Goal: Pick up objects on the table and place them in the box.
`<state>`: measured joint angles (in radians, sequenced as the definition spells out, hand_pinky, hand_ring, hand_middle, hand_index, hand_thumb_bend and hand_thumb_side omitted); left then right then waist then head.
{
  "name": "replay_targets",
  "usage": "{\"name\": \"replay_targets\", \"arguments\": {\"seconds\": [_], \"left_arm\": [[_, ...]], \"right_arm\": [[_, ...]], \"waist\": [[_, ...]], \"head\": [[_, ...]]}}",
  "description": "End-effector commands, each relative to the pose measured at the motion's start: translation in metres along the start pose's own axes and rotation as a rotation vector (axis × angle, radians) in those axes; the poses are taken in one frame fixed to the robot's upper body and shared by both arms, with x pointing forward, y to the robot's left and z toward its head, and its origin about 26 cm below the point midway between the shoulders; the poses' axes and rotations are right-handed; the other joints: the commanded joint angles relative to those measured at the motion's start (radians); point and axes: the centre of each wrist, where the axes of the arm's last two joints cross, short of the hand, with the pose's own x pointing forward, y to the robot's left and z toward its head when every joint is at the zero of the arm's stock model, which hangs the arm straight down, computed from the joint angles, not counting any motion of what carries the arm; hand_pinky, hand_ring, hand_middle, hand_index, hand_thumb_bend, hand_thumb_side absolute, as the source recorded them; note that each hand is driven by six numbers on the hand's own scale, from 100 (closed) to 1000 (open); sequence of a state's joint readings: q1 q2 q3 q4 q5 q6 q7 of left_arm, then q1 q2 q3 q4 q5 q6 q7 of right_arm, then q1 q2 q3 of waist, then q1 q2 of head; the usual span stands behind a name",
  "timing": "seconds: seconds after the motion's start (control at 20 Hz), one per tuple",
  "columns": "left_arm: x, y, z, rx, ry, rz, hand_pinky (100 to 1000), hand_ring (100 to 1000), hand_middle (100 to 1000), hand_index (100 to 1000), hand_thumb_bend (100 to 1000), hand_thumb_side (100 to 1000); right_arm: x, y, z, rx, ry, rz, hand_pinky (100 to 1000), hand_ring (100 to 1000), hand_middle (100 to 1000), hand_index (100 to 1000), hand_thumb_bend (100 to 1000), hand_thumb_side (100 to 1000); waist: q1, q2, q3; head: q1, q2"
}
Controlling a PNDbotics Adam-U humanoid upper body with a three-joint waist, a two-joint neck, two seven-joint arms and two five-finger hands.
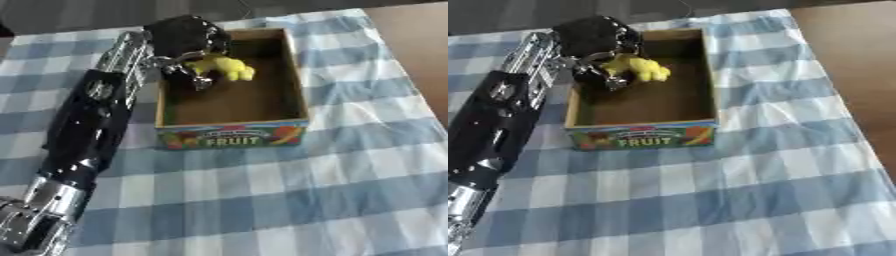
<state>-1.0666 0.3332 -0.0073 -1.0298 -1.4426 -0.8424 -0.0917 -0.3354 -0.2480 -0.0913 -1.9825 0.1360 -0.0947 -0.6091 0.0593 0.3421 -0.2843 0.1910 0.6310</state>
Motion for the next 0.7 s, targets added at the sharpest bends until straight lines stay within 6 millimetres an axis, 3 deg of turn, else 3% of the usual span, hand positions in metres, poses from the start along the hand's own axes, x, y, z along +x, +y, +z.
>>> {"name": "replay_targets", "arguments": {"seconds": [0.05, 0.15, 0.25, 0.3, 0.35, 0.4, 0.45, 0.55, 0.7], "left_arm": [[-0.0050, 0.0095, 0.0007, -0.010, 0.008, -0.039, 618, 678, 635, 733, 100, 259], [-0.0031, 0.0058, 0.0007, -0.023, 0.000, -0.036, 647, 712, 659, 747, 100, 347], [-0.0023, 0.0027, 0.0011, -0.033, -0.003, -0.028, 694, 758, 693, 776, 100, 586], [-0.0020, 0.0022, 0.0012, -0.034, -0.004, -0.027, 700, 762, 696, 779, 100, 605], [-0.0016, 0.0019, 0.0014, -0.038, -0.007, -0.027, 744, 794, 721, 814, 127, 825], [-0.0014, 0.0017, 0.0017, -0.043, -0.009, -0.028, 756, 801, 726, 821, 180, 882], [-0.0013, 0.0021, 0.0020, -0.046, -0.009, -0.029, 762, 810, 733, 842, 325, 999], [-0.0011, 0.0036, 0.0031, -0.031, 0.001, -0.024, 755, 818, 742, 874, 368, 1000], [0.0001, 0.0024, 0.0062, 0.003, 0.022, 0.006, 743, 823, 750, 895, 355, 1000]], "right_arm": [[0.0063, 0.0001, -0.0049, -0.007, -0.024, -0.013, 957, 870, 616, 853, 100, 739], [0.0061, -0.0002, -0.0047, -0.006, -0.022, -0.011, 957, 870, 616, 853, 100, 739], [0.0059, -0.0004, -0.0044, -0.006, -0.021, -0.010, 957, 870, 615, 853, 100, 739], [0.0058, -0.0006, -0.0042, -0.006, -0.020, -0.010, 958, 870, 615, 853, 100, 738], [0.0056, -0.0008, -0.0040, -0.006, -0.018, -0.009, 958, 871, 615, 853, 100, 738], [0.0055, -0.0010, -0.0037, -0.006, -0.017, -0.008, 958, 871, 615, 853, 100, 738], [0.0053, -0.0012, -0.0035, -0.006, -0.015, -0.006, 959, 871, 615, 853, 100, 738], [0.0051, -0.0013, -0.0031, -0.006, -0.012, -0.005, 959, 871, 614, 853, 100, 737], [0.0051, -0.0009, -0.0028, -0.004, -0.010, -0.007, 959, 872, 615, 853, 100, 737]], "waist": [[-0.004, -0.020, 0.002], [-0.004, -0.021, 0.003], [-0.005, -0.021, 0.003], [-0.005, -0.021, 0.003], [-0.005, -0.022, 0.004], [-0.005, -0.022, 0.005], [-0.004, -0.022, 0.006], [-0.004, -0.023, 0.010], [-0.007, -0.022, 0.013]], "head": [[0.000, 0.001], [-0.003, 0.001], [-0.004, 0.001], [-0.005, 0.001], [-0.006, 0.002], [-0.007, 0.003], [-0.008, 0.003], [-0.009, 0.004], [-0.011, 0.003]]}}
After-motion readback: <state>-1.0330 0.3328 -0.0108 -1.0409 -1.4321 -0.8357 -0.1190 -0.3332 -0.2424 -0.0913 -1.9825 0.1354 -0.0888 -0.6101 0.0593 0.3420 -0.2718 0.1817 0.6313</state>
